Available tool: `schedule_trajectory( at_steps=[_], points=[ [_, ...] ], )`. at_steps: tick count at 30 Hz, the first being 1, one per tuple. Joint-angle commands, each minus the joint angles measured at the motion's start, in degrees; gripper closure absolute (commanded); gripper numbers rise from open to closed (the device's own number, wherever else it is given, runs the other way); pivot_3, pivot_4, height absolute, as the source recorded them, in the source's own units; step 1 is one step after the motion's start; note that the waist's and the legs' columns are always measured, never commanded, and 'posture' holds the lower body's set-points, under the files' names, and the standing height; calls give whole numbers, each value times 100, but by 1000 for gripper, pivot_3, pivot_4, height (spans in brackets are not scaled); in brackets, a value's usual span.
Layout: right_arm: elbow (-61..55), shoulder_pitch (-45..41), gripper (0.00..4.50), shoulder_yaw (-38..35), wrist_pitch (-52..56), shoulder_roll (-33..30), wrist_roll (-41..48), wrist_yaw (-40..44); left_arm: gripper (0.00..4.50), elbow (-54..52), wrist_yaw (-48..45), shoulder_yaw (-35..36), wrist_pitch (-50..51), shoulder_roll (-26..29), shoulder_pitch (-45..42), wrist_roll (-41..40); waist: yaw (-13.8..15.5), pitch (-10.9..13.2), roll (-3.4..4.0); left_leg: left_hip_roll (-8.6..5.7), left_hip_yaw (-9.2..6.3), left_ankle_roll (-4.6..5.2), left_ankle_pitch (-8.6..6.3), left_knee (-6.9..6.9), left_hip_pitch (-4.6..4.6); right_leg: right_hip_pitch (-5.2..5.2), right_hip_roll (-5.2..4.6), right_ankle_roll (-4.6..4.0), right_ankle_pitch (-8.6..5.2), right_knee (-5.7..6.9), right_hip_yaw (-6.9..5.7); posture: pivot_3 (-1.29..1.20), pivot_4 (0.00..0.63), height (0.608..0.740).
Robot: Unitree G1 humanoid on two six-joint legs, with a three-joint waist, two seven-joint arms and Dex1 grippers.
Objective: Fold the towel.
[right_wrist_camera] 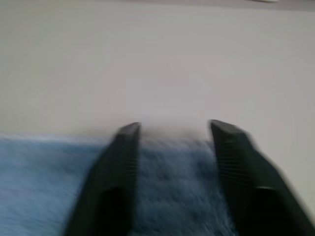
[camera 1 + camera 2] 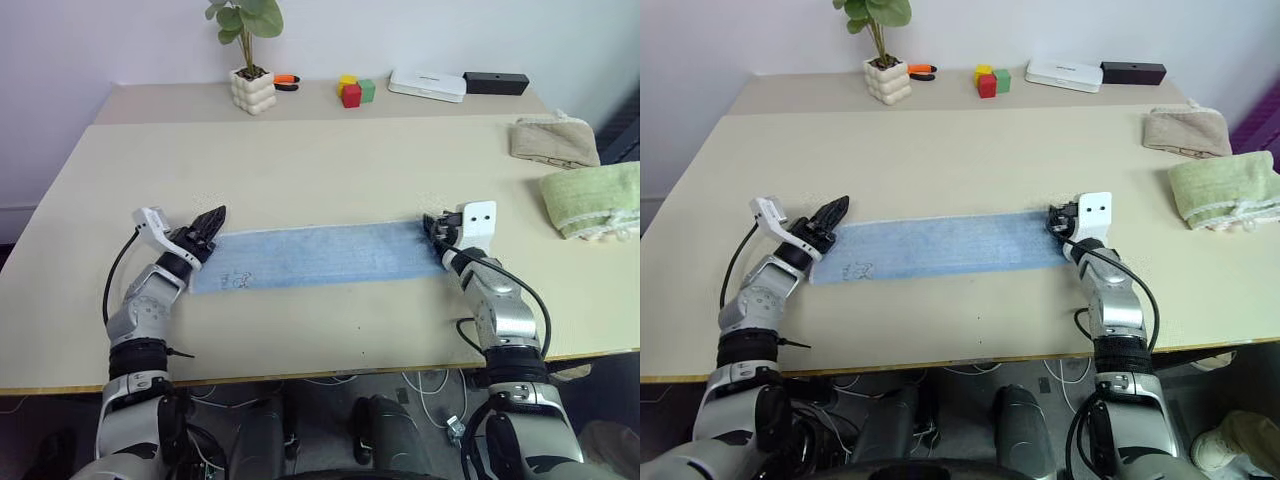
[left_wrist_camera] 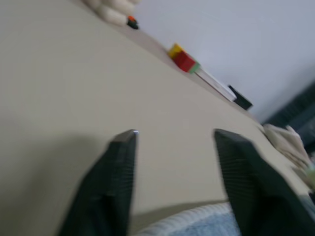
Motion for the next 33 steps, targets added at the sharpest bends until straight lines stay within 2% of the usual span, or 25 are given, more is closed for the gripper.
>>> schedule_trajectory(
  at_steps=[1,3,5,9,12,16,24,33],
  points=[
    [-1169,124,84,-739,1137,-102,1166,-31,26,-294,-735,-358,-203,497,-68,318,23,0,0,0,-3,0,0,0,0,-1,0,0,0,-1,0,0,150,740],
    [-1816,257,13,-1220,2013,-98,1997,-249,0,-416,-1313,-673,-372,834,-55,560,43,1,0,0,-16,1,-1,0,-6,-4,-1,0,0,-3,-1,0,150,740],
    [-2175,349,13,-1480,2544,-114,2472,-418,0,-450,-1578,-827,-443,1014,-70,667,38,0,1,1,-22,28,-18,0,-13,-8,-4,-2,0,-7,-2,0,150,740],
    [-3329,1118,13,-2470,3998,27,4595,-1430,0,-935,-2798,-1030,-22,1641,-137,356,43,0,2,8,-29,40,-28,-7,-19,-15,-5,-6,-1,-9,-6,0,150,740],
    [-3668,1815,13,-2835,4331,-46,5347,-2025,0,-1219,-3591,-1112,318,1927,-90,46,26,0,4,7,-31,41,-28,-14,-24,-19,-6,-7,-2,-16,-7,0,150,740],
    [-3845,2294,13,-2980,4118,231,6372,-2930,0,-1283,-4026,-1131,211,2029,-56,69,22,-1,12,8,-28,41,-29,-14,-20,-16,-5,-22,-10,-27,-4,0,150,740],
    [-3591,2619,13,-2403,3724,274,6417,-3333,0,-1398,-3966,-1207,242,1851,-192,83,25,0,12,6,-29,50,-33,-26,-23,-4,-2,-20,-8,-70,-3,0,150,740],
    [-2479,1954,13,-2015,3283,115,6076,-3031,0,-1948,-3684,-1062,407,1879,151,-69,7,-2,10,5,-29,53,-34,-25,-17,7,-1,-24,-7,-82,-4,0,150,740]
  ],
)
